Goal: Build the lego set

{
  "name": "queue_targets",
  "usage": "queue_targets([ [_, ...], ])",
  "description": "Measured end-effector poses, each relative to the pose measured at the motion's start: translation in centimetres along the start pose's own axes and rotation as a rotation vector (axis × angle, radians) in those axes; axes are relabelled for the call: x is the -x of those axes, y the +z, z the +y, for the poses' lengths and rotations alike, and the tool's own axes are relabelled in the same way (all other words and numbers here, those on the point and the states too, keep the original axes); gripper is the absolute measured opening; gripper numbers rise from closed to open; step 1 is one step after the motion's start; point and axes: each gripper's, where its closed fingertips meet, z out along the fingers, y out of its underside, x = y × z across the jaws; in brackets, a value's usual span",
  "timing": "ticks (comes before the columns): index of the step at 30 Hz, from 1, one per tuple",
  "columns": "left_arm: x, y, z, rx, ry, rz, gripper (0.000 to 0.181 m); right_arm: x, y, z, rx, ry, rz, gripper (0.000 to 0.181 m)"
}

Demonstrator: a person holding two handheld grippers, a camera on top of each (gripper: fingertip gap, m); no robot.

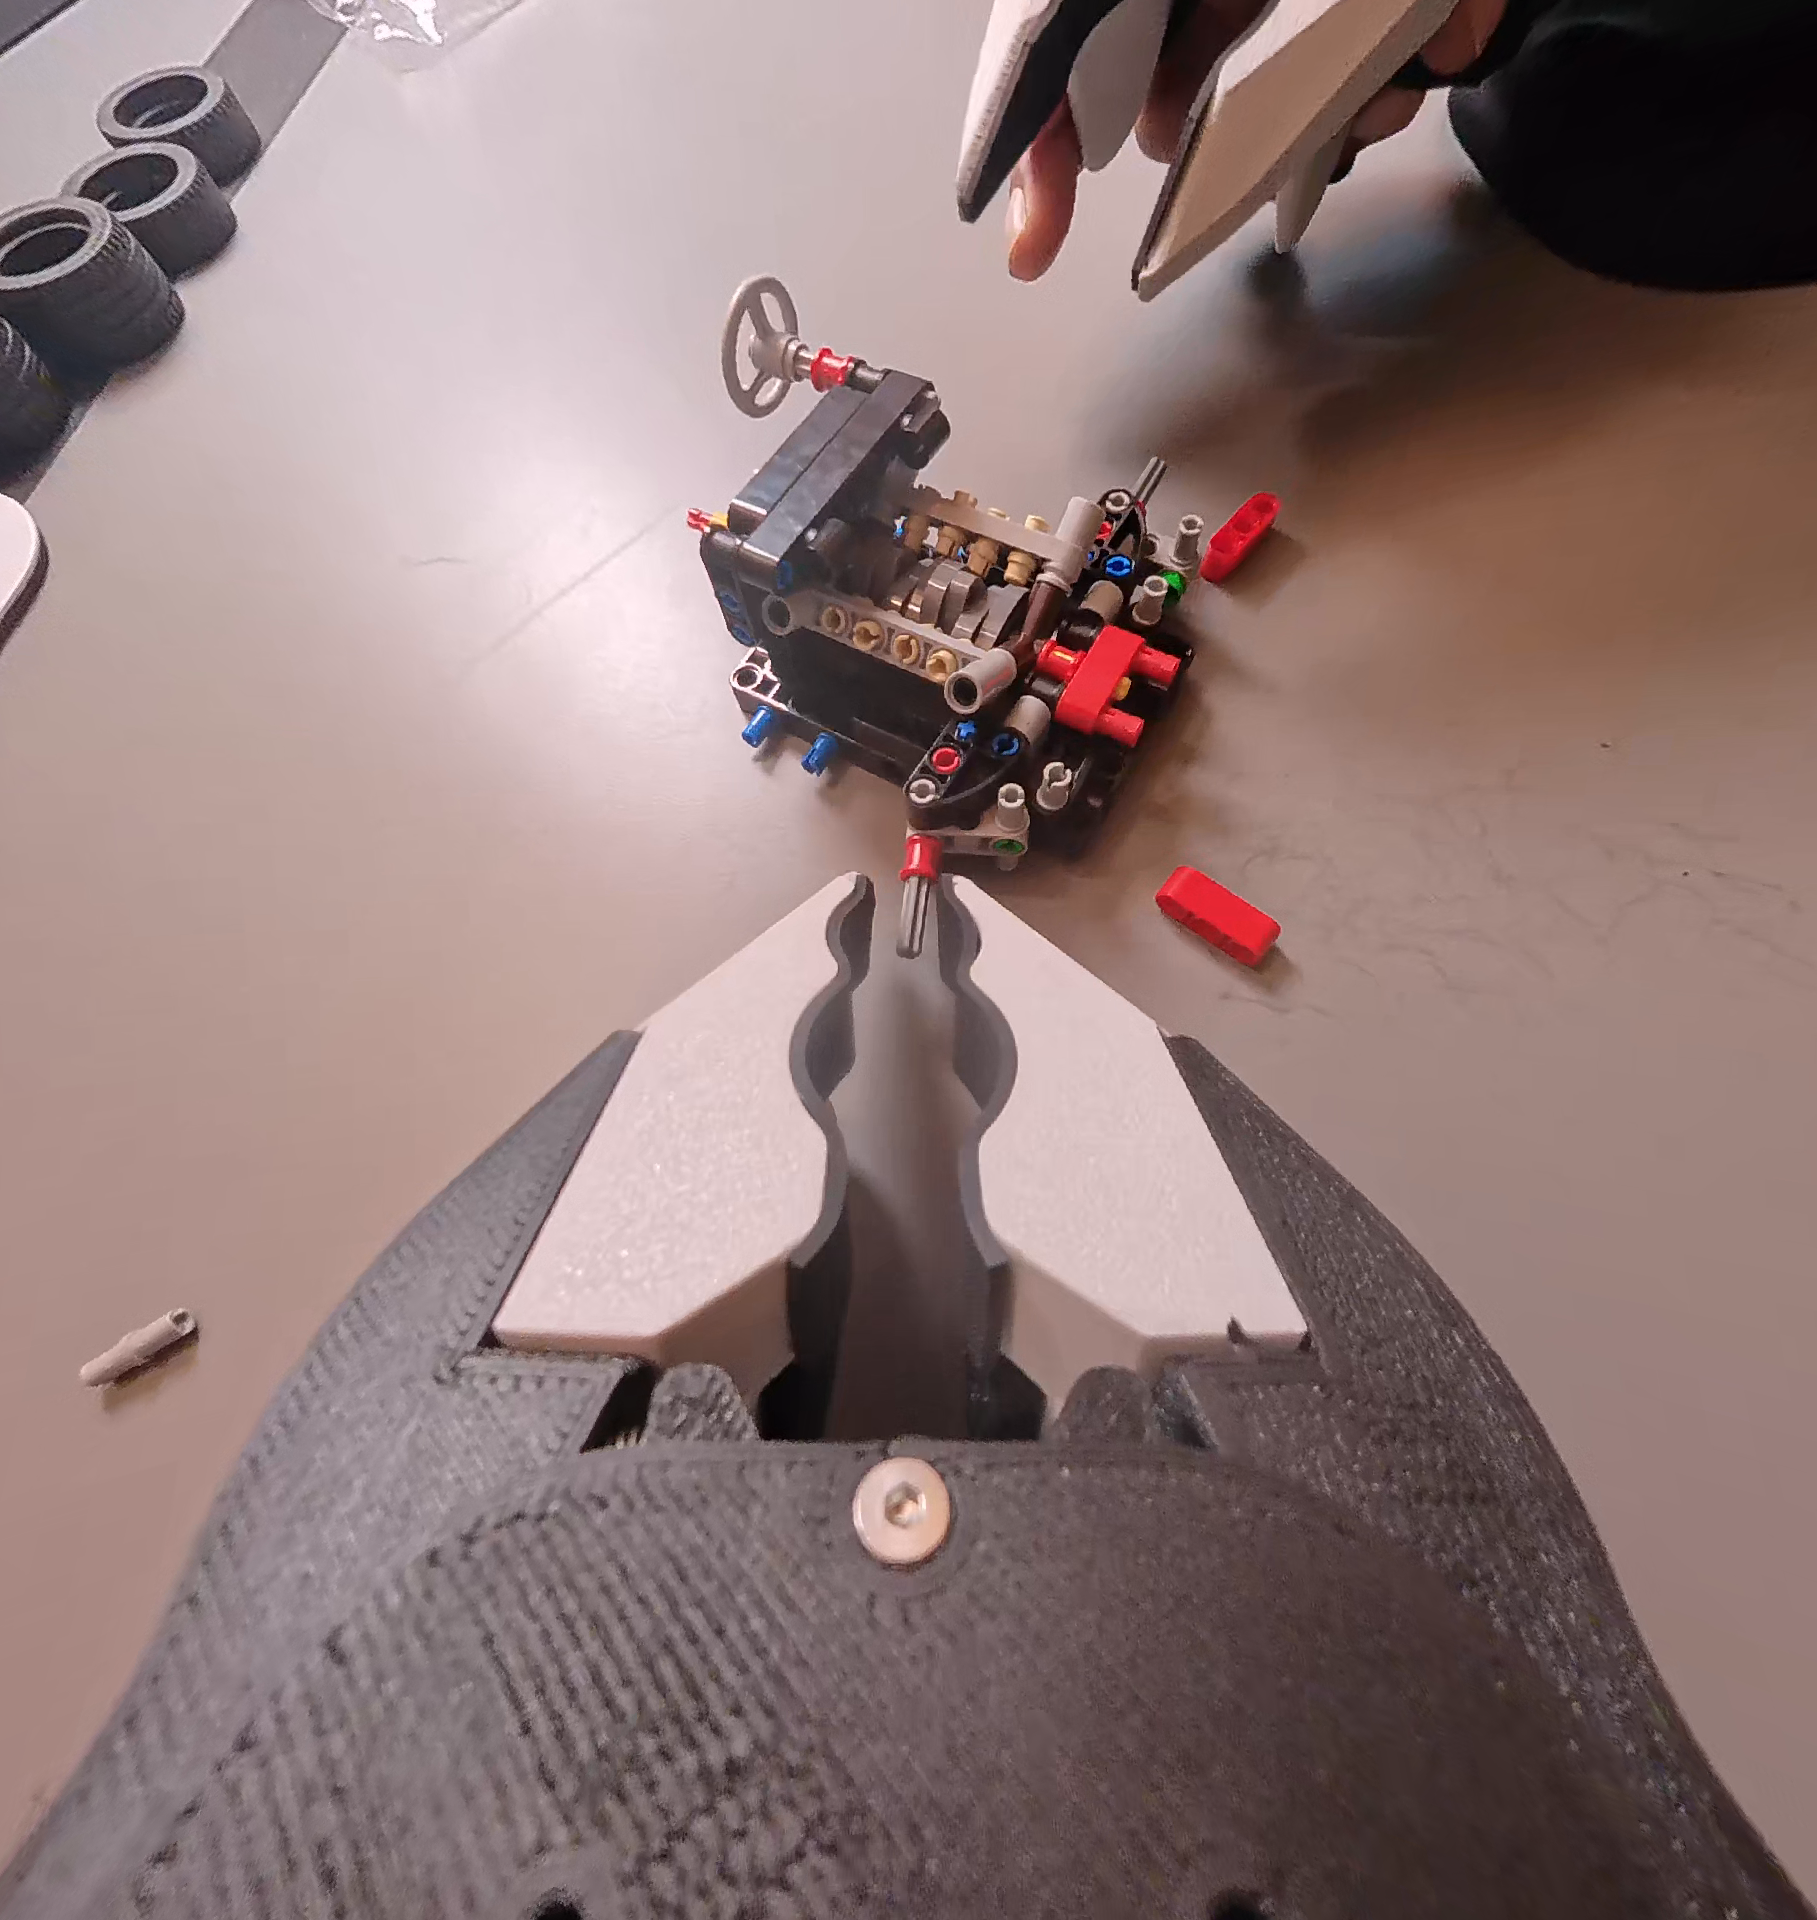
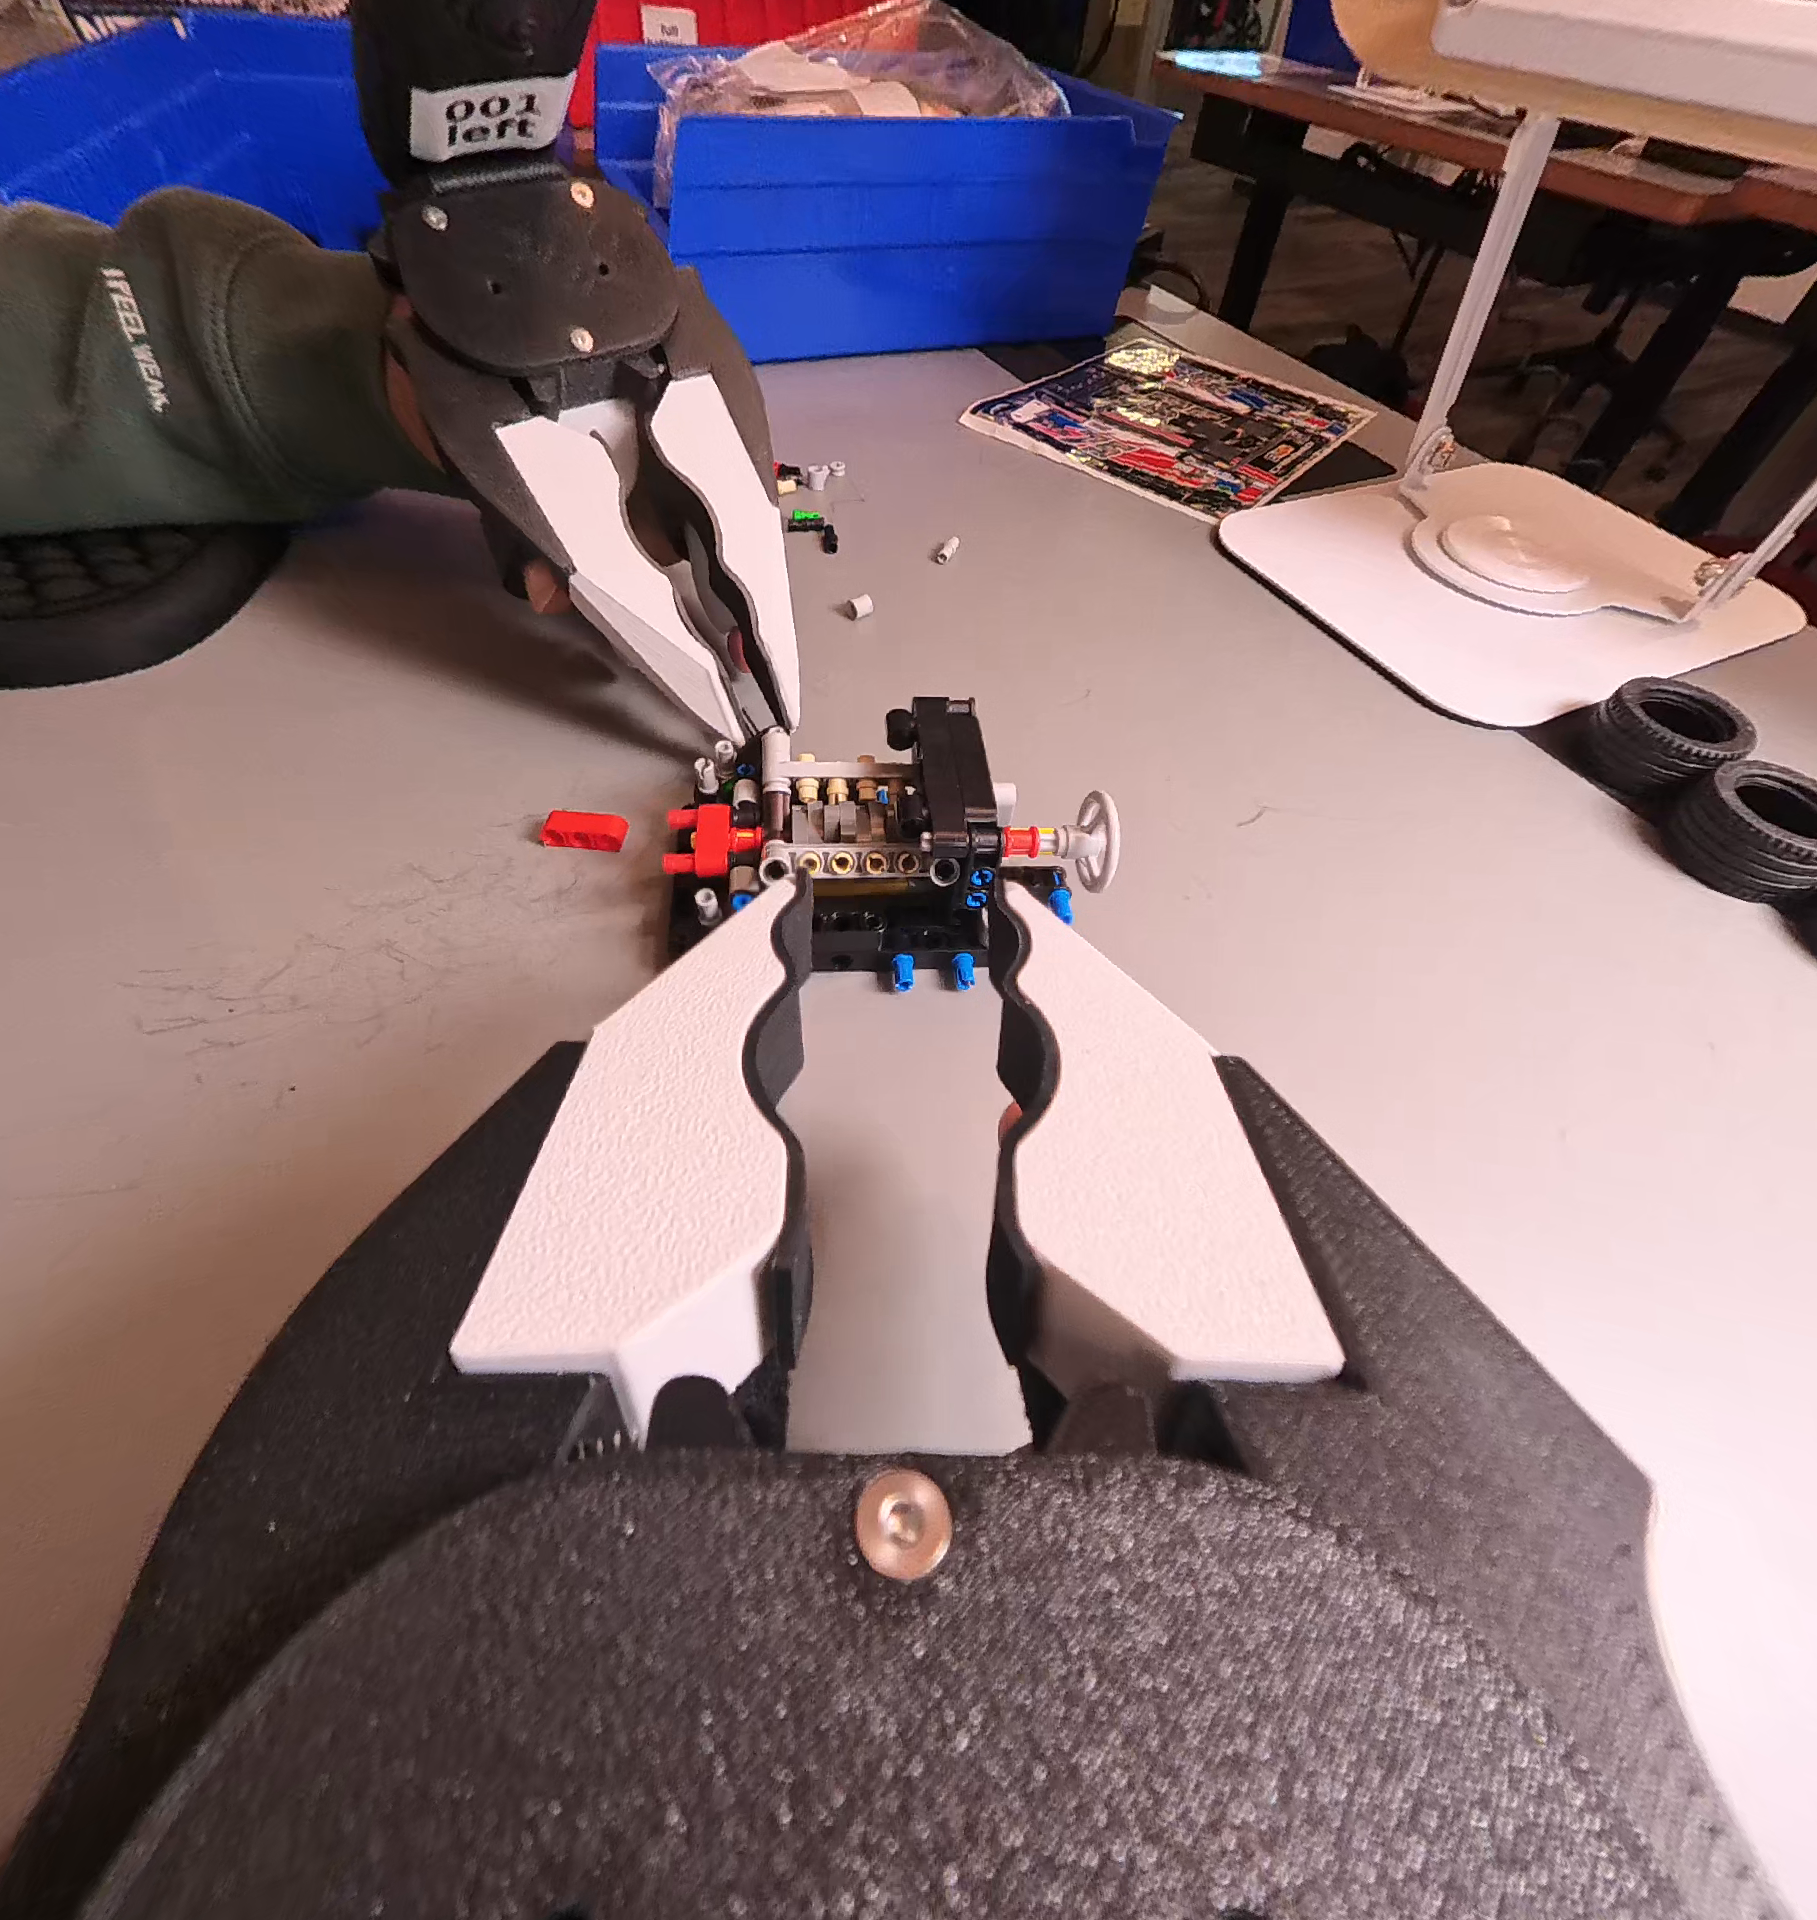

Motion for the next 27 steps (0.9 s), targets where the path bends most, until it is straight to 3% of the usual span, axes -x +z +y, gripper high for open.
queue_targets([
  [8, -0.8, 0.2, 0.0, 0.007, 0.023, 0.023, 0.004, 0.8, 0.4, 1.4, 0.096, -0.052, -0.019, 0.033],
  [15, -2.2, 0.3, -0.2, 0.014, 0.05, 0.068, 0.003, 1.2, 0.6, 0.9, 0.133, -0.11, 0.023, 0.034],
  [27, -3.9, 0.6, -0.3, 0.011, 0.077, 0.14, 0.003, 4.1, 1.5, 2.2, 0.301, -0.327, -0.003, 0.057],
])
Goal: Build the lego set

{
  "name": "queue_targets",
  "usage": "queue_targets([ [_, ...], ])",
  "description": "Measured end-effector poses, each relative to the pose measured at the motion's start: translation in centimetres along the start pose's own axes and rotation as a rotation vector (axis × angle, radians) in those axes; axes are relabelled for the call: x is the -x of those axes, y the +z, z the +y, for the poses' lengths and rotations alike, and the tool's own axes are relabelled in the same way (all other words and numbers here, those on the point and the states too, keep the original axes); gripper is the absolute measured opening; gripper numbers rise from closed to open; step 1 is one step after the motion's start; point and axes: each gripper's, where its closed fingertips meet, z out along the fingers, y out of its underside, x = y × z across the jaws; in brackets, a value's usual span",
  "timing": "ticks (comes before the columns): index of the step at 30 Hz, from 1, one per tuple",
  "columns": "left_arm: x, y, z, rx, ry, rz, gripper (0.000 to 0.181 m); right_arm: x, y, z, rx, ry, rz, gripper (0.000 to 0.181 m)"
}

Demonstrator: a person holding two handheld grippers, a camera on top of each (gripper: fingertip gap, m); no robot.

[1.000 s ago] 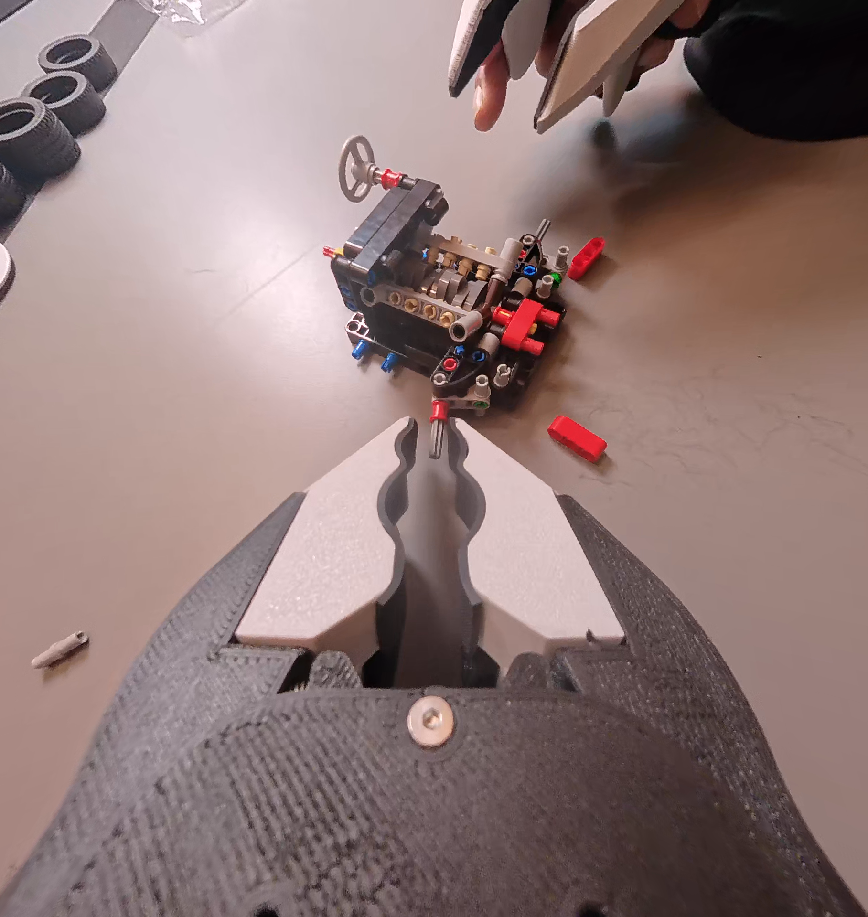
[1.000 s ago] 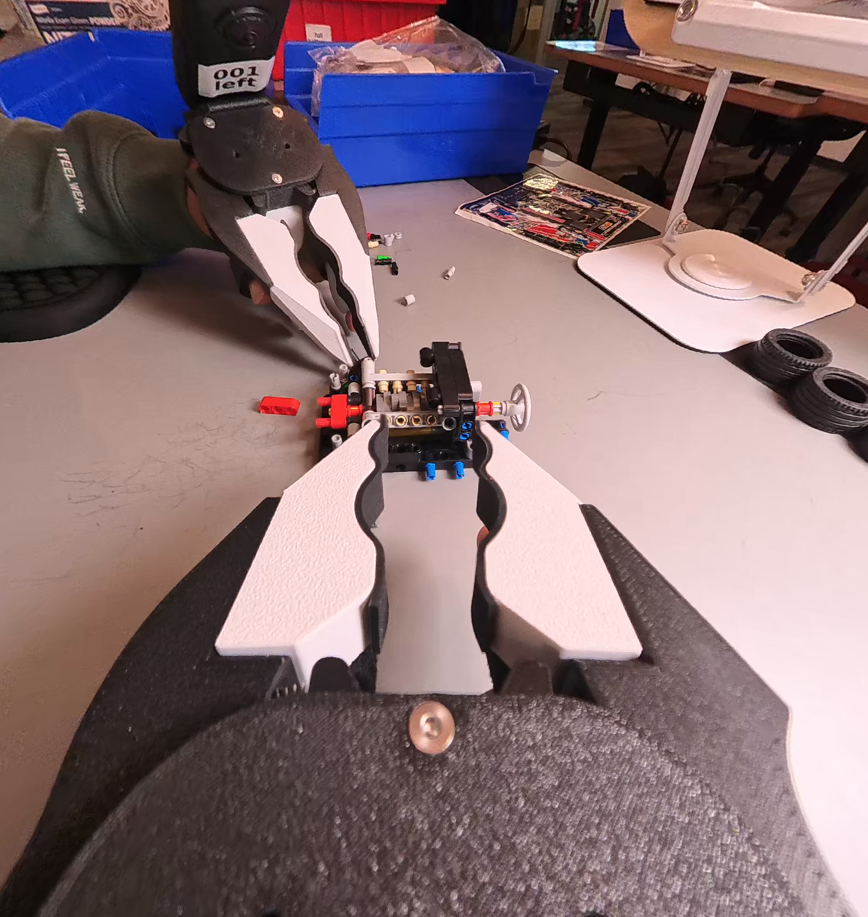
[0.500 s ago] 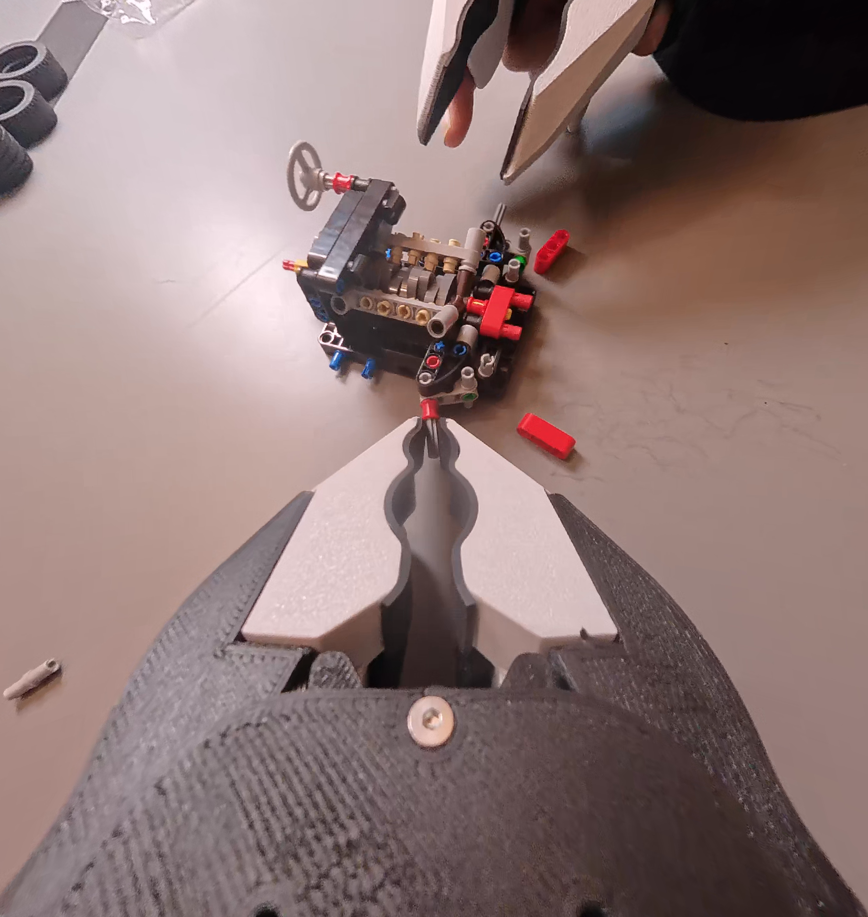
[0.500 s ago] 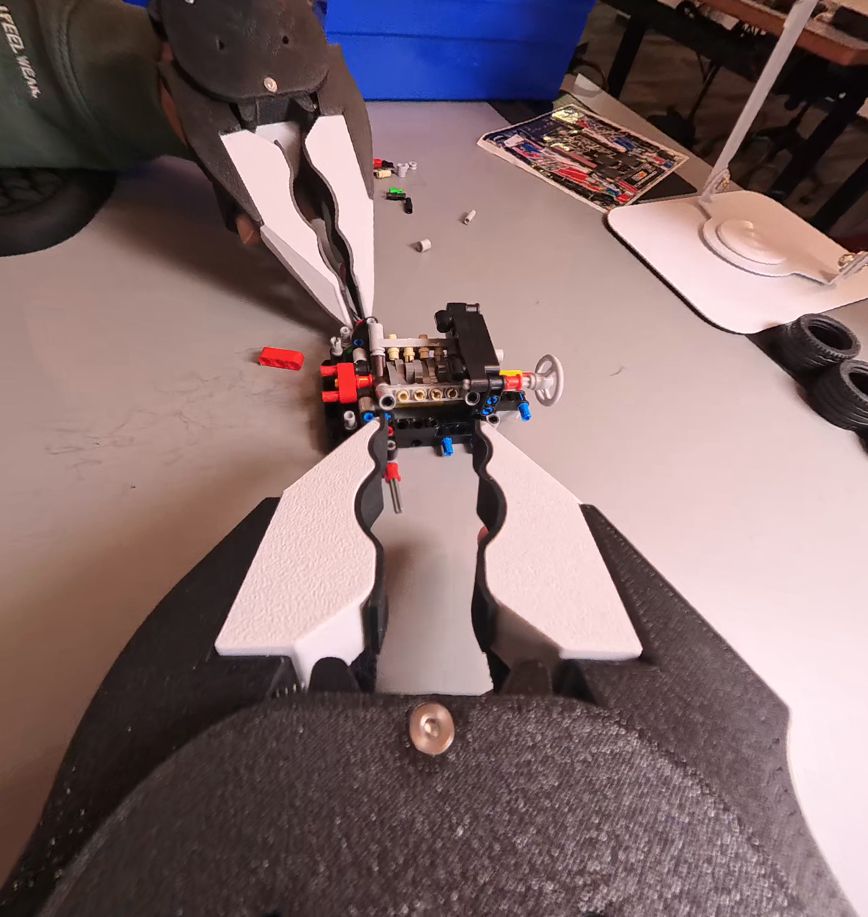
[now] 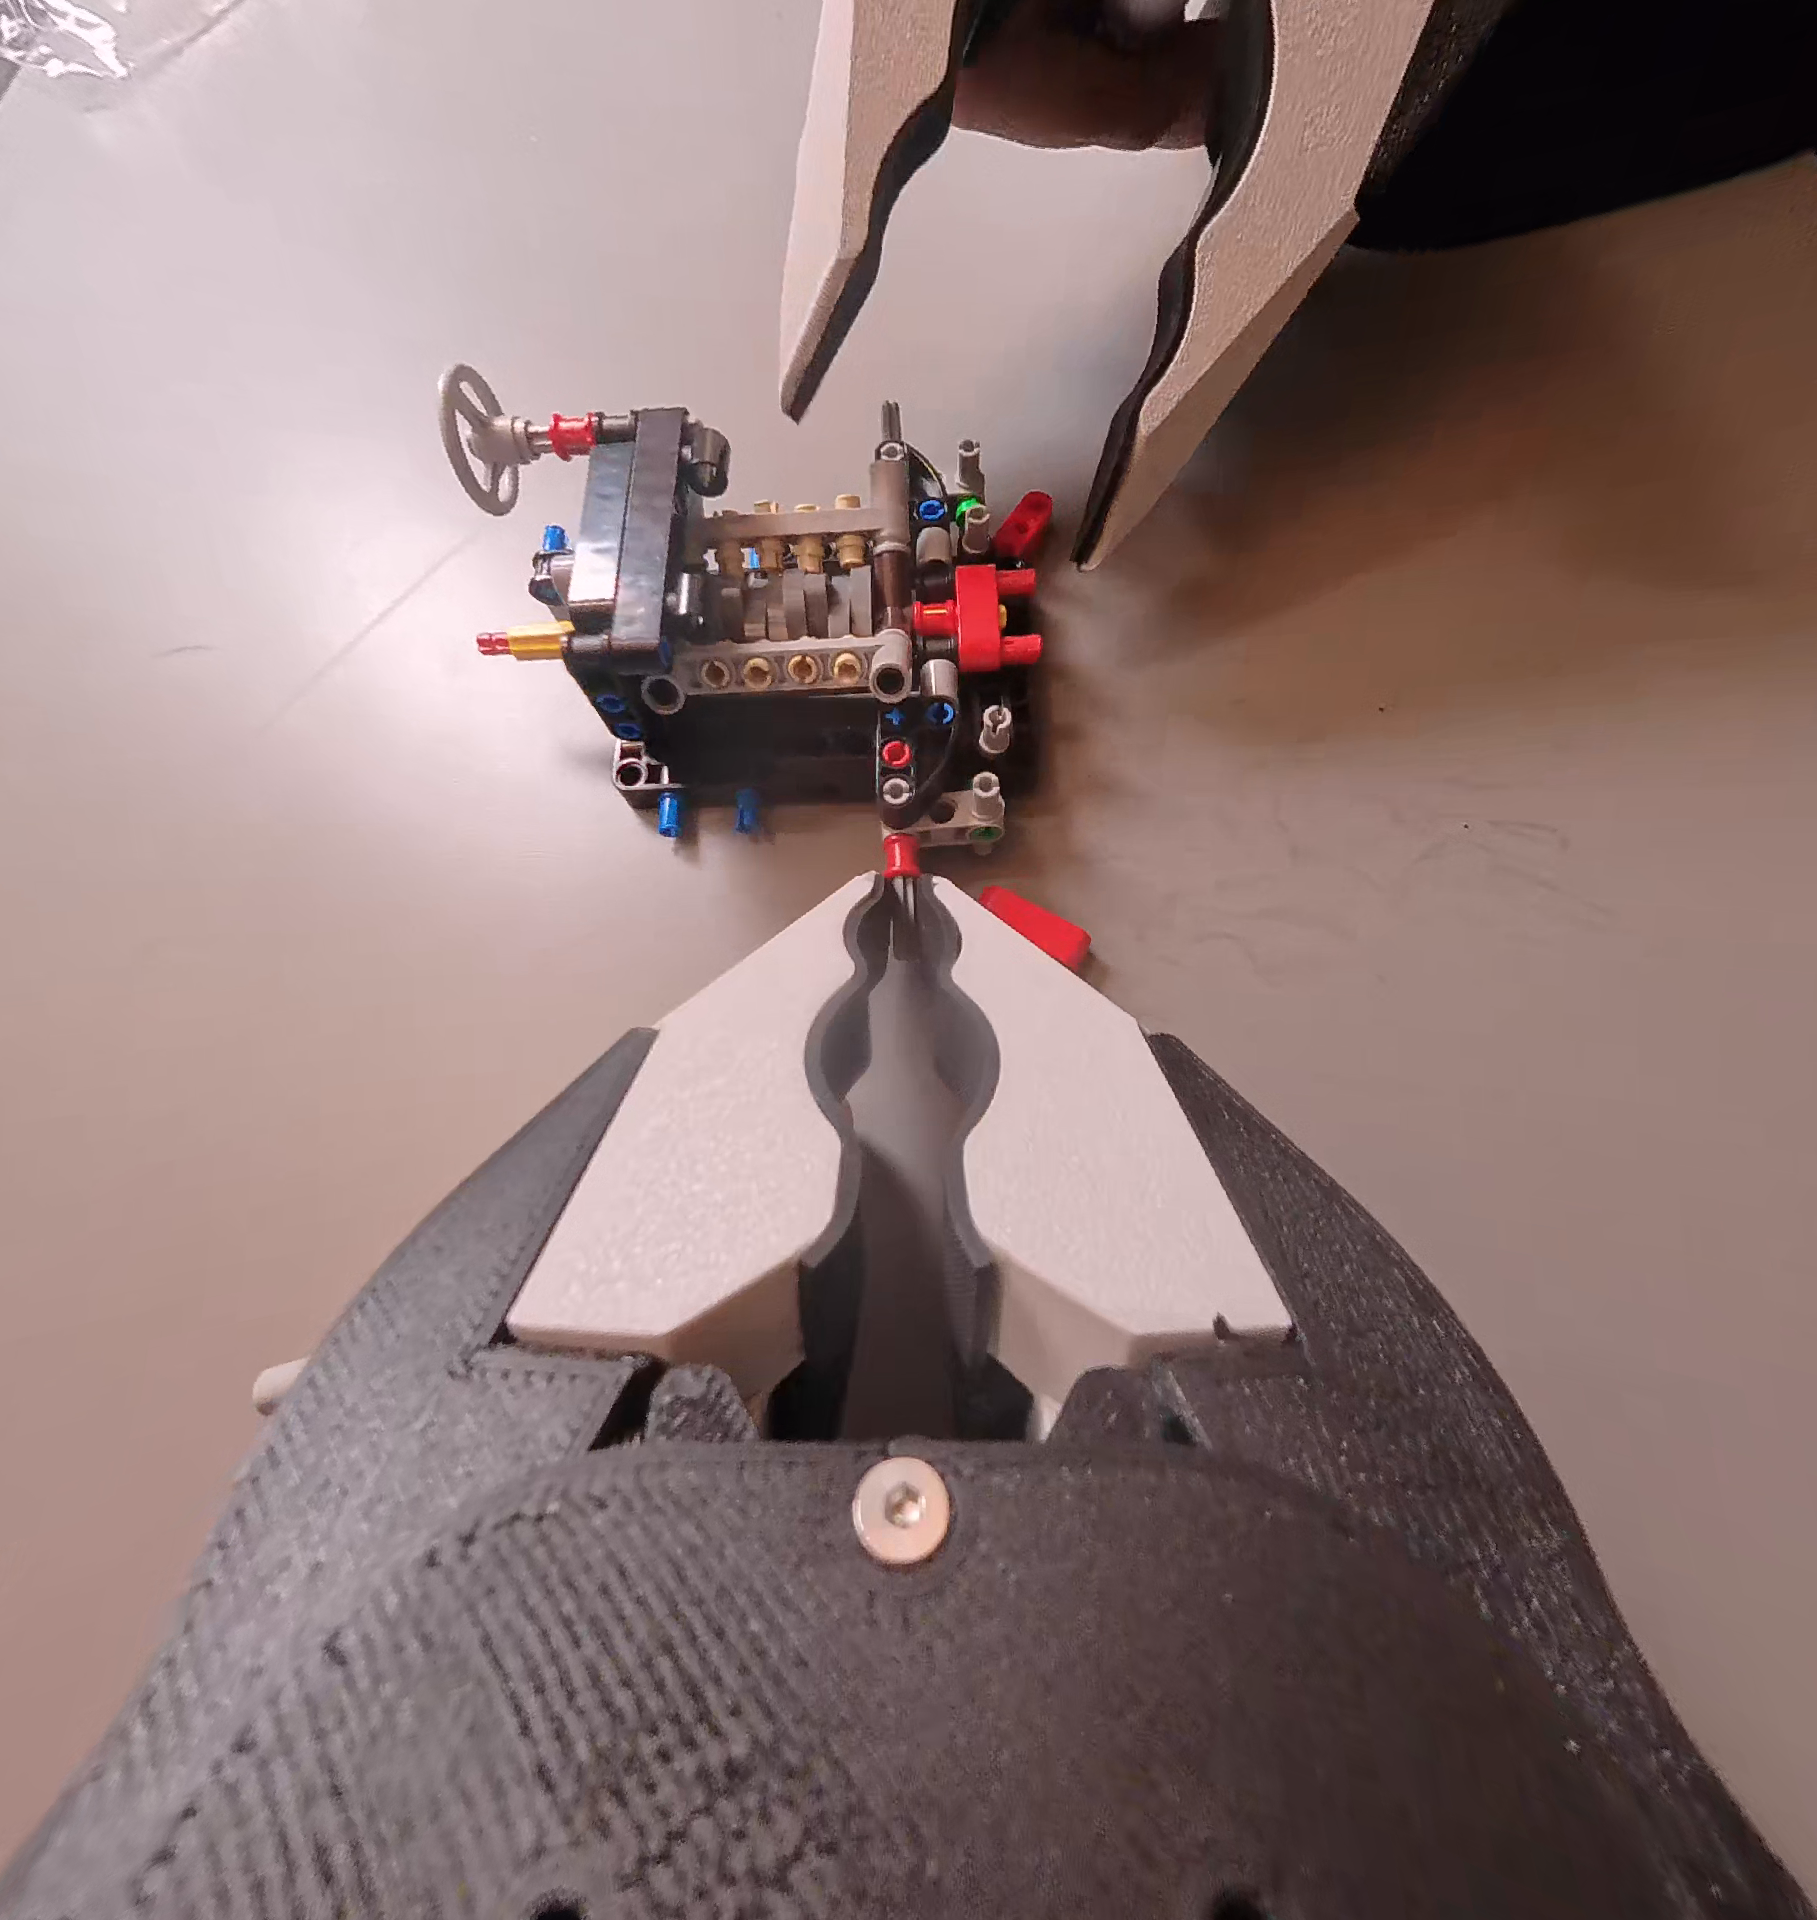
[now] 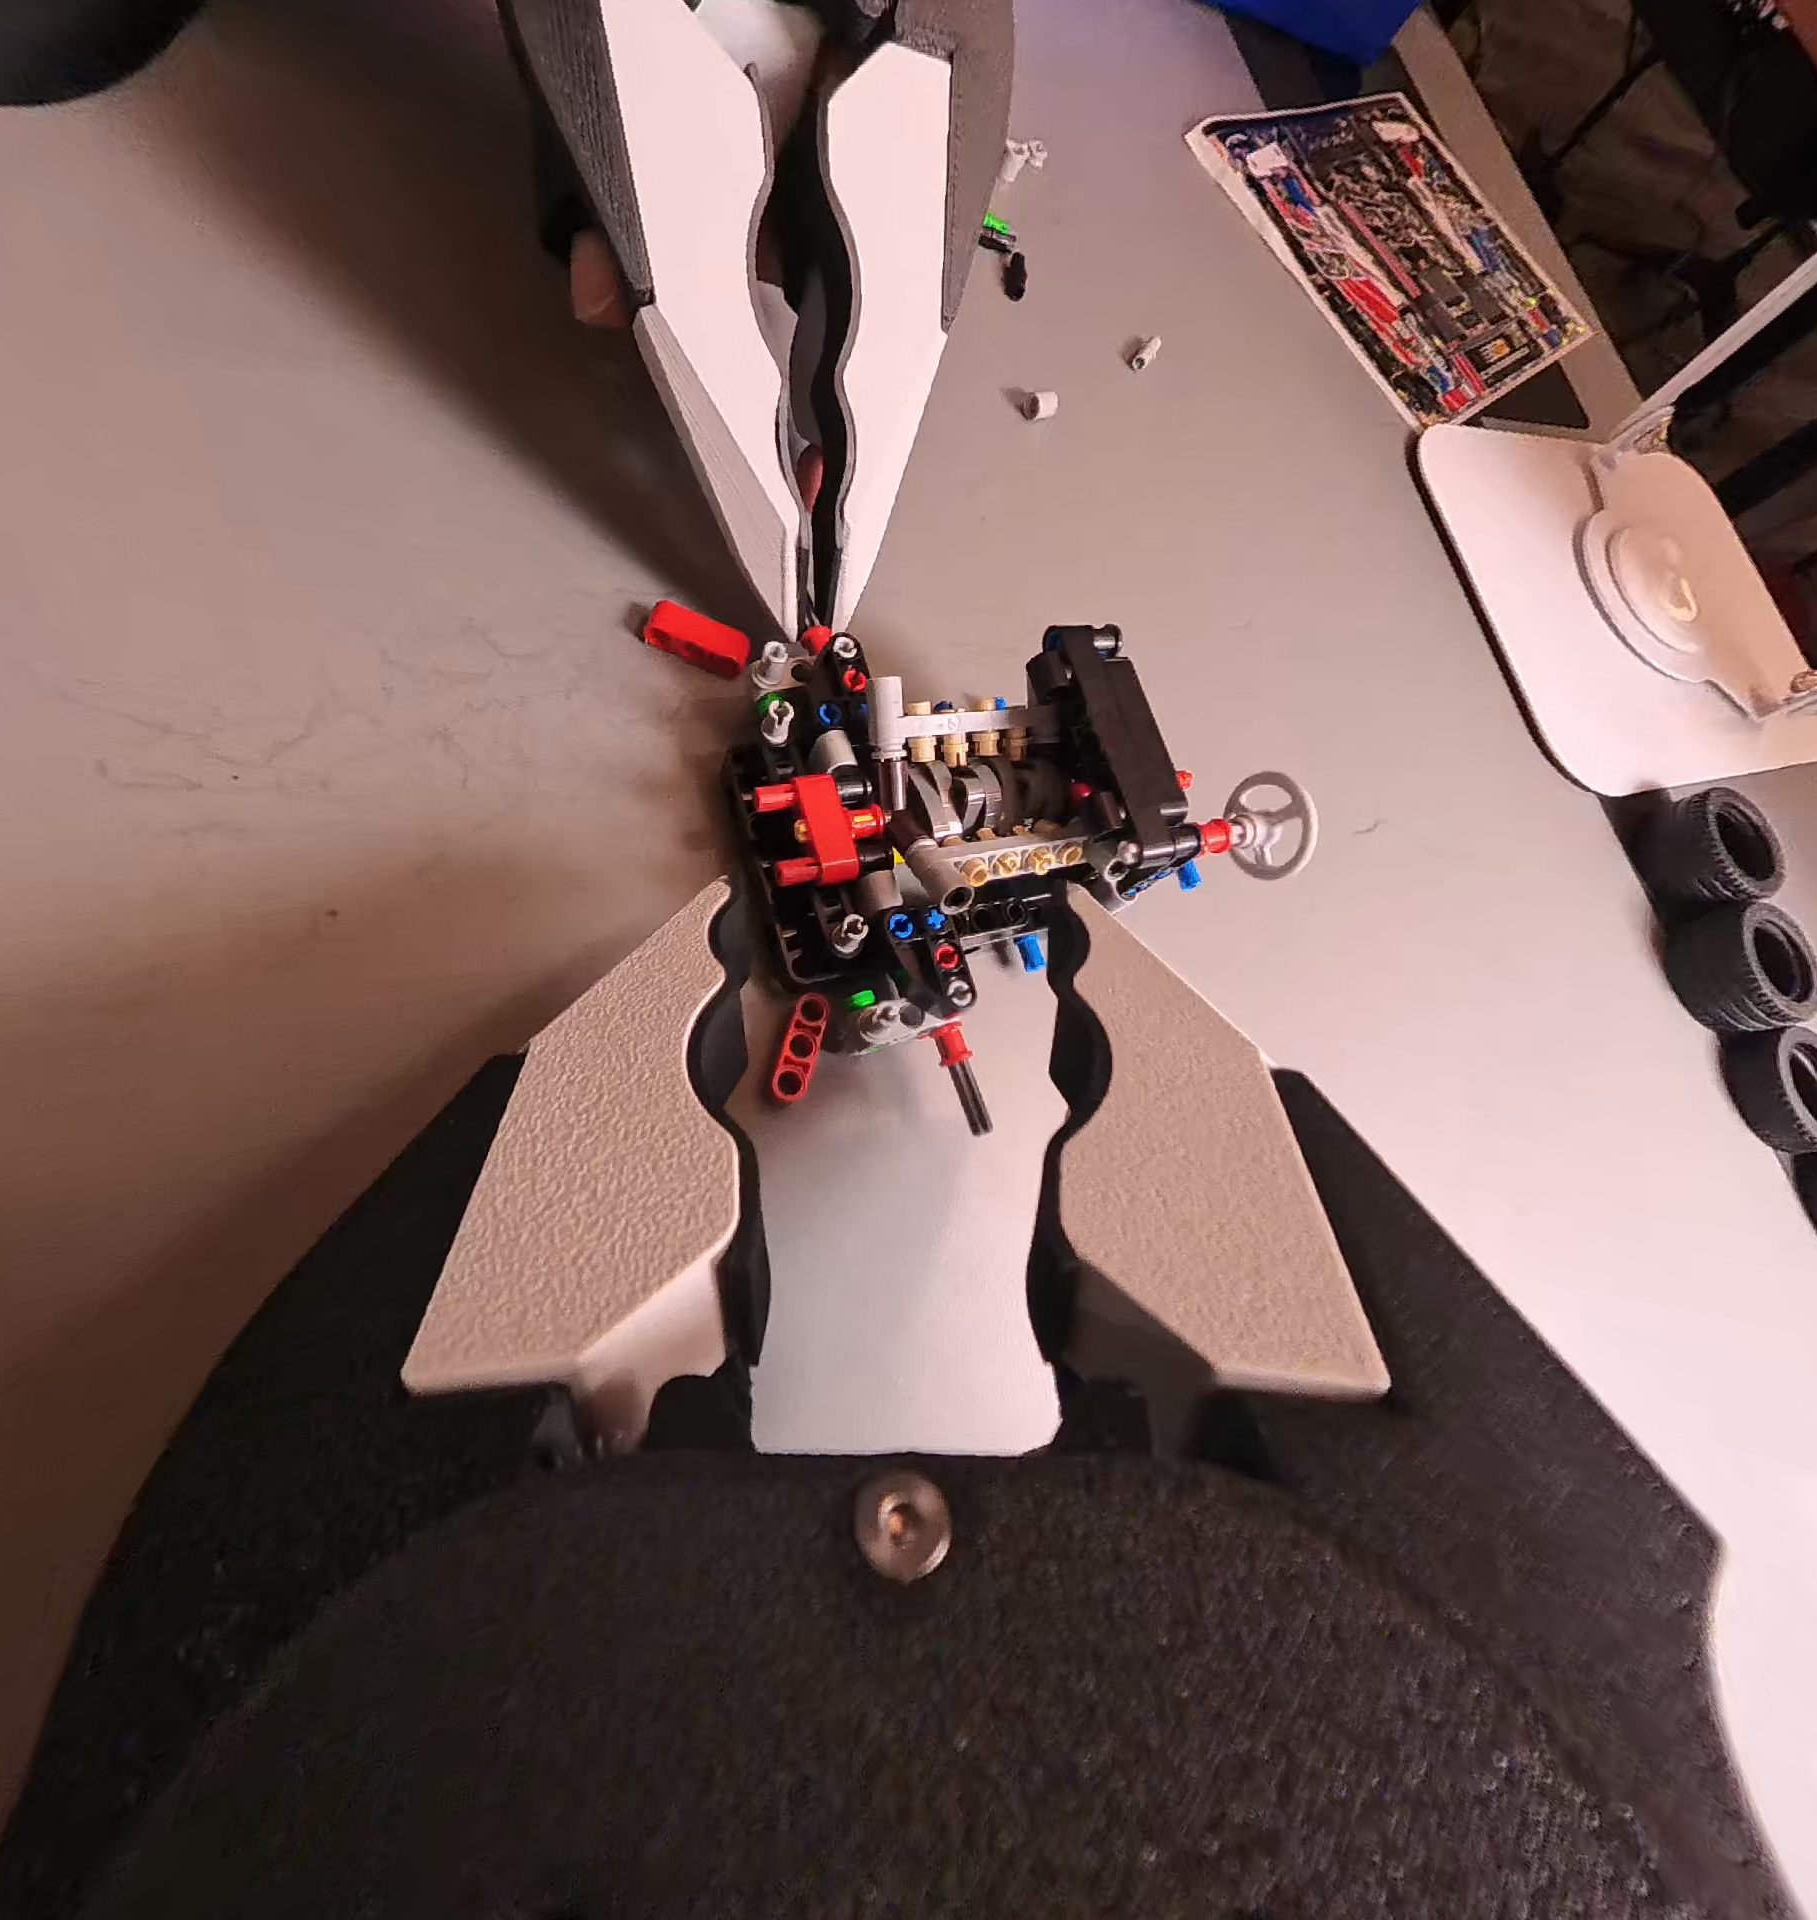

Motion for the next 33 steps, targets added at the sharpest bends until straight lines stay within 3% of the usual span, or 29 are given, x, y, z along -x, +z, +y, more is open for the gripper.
queue_targets([
  [18, -0.1, 0.1, 0.0, 0.001, -0.003, 0.015, 0.003, -0.3, -0.5, 1.4, 0.017, 0.017, -0.032, 0.052],
  [33, 0.3, -0.2, 0.1, 0.001, -0.015, 0.002, 0.009, -0.1, -1.0, 0.6, -0.017, -0.003, -0.033, 0.043],
])
